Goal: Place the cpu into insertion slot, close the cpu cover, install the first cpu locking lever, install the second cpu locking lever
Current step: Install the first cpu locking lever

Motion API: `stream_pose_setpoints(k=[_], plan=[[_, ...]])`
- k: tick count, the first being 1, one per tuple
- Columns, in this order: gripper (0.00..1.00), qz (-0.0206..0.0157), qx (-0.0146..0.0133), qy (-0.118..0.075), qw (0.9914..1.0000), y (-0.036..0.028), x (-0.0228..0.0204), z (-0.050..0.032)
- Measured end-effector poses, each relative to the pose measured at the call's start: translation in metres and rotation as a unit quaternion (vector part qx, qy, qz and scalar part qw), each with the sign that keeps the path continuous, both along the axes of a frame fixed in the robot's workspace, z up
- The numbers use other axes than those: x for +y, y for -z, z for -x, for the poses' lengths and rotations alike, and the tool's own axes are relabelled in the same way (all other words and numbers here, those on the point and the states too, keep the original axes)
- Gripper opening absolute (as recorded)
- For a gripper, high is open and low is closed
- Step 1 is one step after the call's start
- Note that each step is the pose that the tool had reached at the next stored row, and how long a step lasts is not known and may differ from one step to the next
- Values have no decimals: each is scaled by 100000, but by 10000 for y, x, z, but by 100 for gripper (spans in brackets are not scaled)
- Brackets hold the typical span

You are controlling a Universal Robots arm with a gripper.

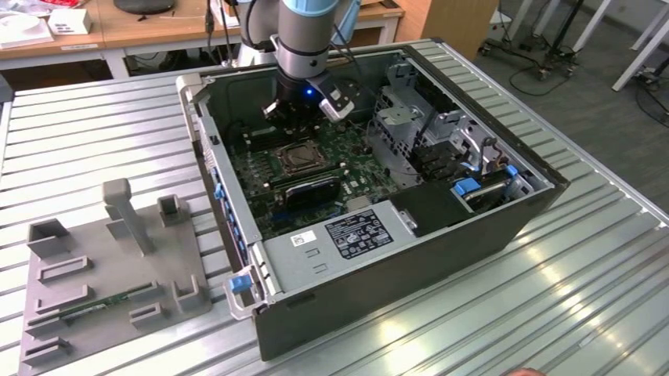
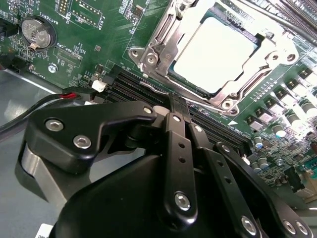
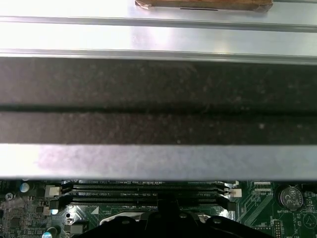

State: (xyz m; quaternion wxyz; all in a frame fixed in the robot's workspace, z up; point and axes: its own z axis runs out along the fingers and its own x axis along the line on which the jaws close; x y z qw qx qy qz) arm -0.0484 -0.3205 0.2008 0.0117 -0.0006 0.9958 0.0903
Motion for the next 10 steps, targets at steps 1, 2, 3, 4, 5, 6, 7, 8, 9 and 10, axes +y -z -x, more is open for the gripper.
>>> stream_pose_setpoints(k=[1, 2, 3, 4, 5, 6, 7, 8, 9, 10], plan=[[11, 9, 3, -1, 100000, 1, 0, 0], [11, 30, -7, 0, 100000, 3, 1, 0], [11, 66, -4, 0, 100000, 4, 0, 0], [11, 102, -1, 4, 100000, 5, -1, 0], [11, 137, -2, 4, 100000, 6, -2, 0], [11, 174, -2, 0, 100000, 7, -2, 0], [11, 214, -2, -4, 100000, 9, -2, -1], [11, 268, -6, 0, 100000, 11, -2, 0], [11, 340, -2, 1, 99999, 13, -2, 0], [11, 417, -3, 2, 99999, 15, -2, 0]])
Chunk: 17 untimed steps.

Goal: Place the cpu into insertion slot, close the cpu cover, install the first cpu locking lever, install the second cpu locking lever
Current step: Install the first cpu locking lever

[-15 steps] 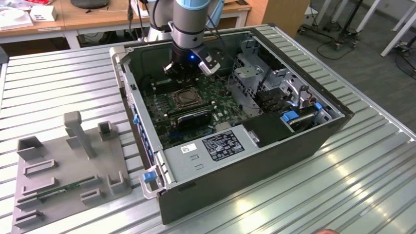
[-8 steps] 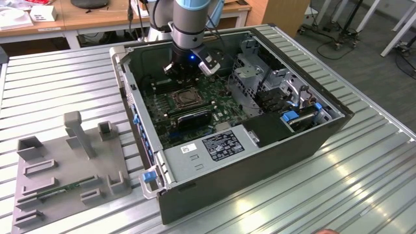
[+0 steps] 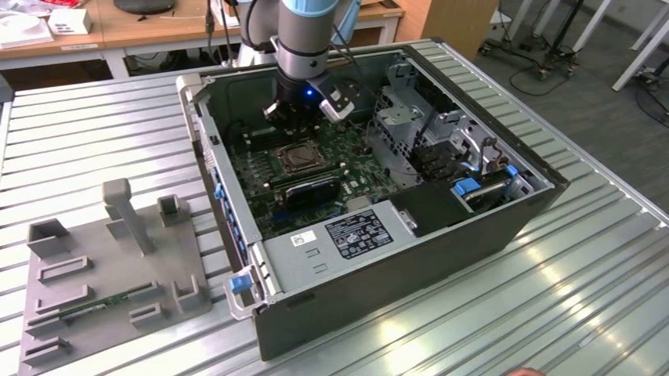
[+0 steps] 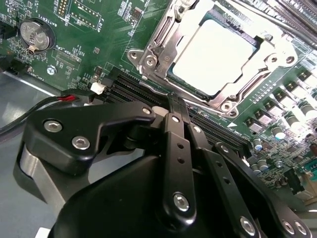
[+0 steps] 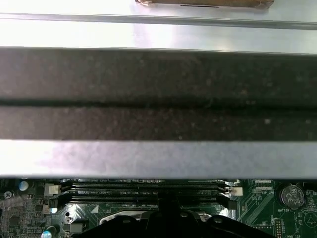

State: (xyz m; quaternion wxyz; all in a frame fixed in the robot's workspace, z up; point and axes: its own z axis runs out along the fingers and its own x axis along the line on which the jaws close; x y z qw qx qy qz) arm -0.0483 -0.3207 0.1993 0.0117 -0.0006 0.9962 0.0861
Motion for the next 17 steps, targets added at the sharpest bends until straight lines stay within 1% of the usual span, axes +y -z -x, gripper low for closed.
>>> stream_pose_setpoints(k=[5, 10, 15, 17], plan=[[11, 420, -2, -3, 99999, 8, -2, 0], [11, 756, 7, -3, 99997, 19, -4, 0], [11, 988, 10, -4, 99995, 30, -4, 0], [11, 998, 3, -3, 99995, 31, -4, 0]])
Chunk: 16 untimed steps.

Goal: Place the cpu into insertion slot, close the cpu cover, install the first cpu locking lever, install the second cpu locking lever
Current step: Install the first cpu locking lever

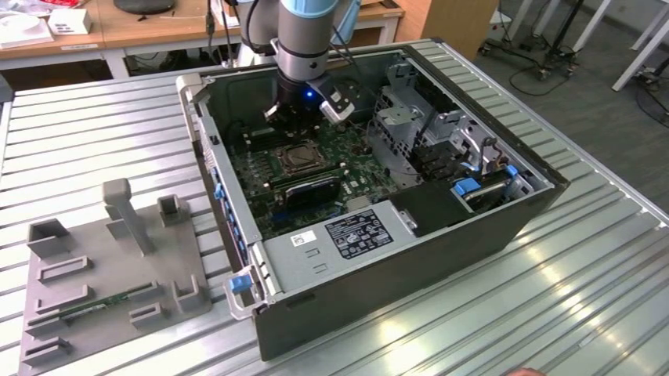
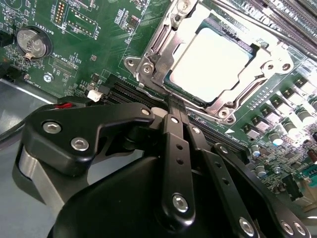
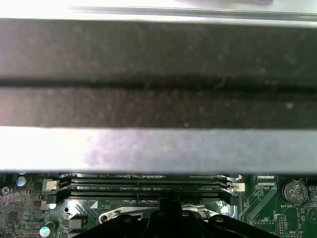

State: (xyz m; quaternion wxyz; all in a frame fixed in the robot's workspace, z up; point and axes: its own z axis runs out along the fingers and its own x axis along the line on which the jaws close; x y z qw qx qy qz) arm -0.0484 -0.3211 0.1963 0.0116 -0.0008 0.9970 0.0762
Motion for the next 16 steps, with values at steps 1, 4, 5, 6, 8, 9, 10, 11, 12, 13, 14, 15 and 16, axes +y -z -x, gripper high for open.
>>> stream_pose_setpoints(k=[1, 4, 5, 6, 8, 9, 10, 11, 12, 13, 14, 15, 16], plan=[[11, 1, -2, 1, 100000, 0, 0, 0], [11, -6, -6, 1, 100000, 0, 1, 0], [11, 1, -6, 0, 100000, -3, 1, 0], [11, -5, -8, 4, 100000, -11, 1, 0], [11, -11, -10, 3, 100000, -33, 1, 0], [11, -7, -9, 0, 100000, -47, 1, 0], [11, -5, -8, 2, 100000, -59, 1, 0], [11, -7, -8, 2, 100000, -70, 1, 0], [11, -3, -3, 3, 100000, -80, 1, 0], [11, -1, -4, 3, 100000, -87, 1, 0], [11, -9, -9, 4, 100000, -88, 1, 0], [11, -11, -9, 1, 100000, -88, 1, 0], [11, -6, -9, -2, 100000, -88, 3, 0]])
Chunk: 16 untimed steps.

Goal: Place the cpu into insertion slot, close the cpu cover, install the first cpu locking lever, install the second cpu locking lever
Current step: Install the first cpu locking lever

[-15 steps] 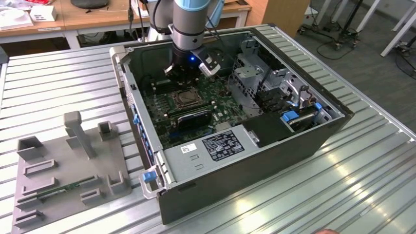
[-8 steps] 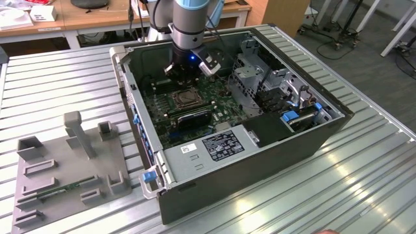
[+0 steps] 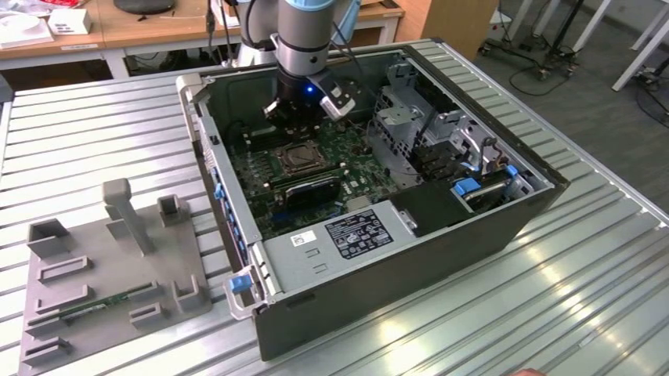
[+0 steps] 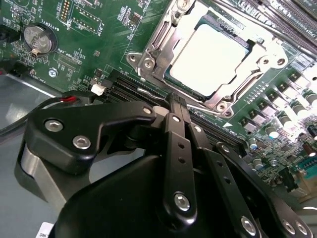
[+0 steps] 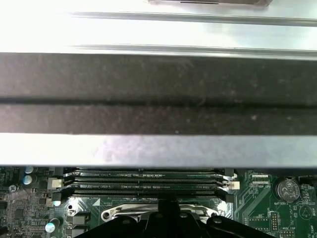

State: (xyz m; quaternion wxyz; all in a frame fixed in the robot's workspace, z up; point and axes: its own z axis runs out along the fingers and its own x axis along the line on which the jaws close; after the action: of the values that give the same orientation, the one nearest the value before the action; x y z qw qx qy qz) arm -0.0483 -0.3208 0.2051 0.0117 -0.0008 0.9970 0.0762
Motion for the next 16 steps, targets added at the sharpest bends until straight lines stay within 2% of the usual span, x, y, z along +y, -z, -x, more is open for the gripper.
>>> stream_pose_setpoints(k=[7, 16], plan=[[11, 4, 5, 138, 100000, -1, 16, 4], [11, 1, -28, 1314, 99991, 0, 48, 9]])
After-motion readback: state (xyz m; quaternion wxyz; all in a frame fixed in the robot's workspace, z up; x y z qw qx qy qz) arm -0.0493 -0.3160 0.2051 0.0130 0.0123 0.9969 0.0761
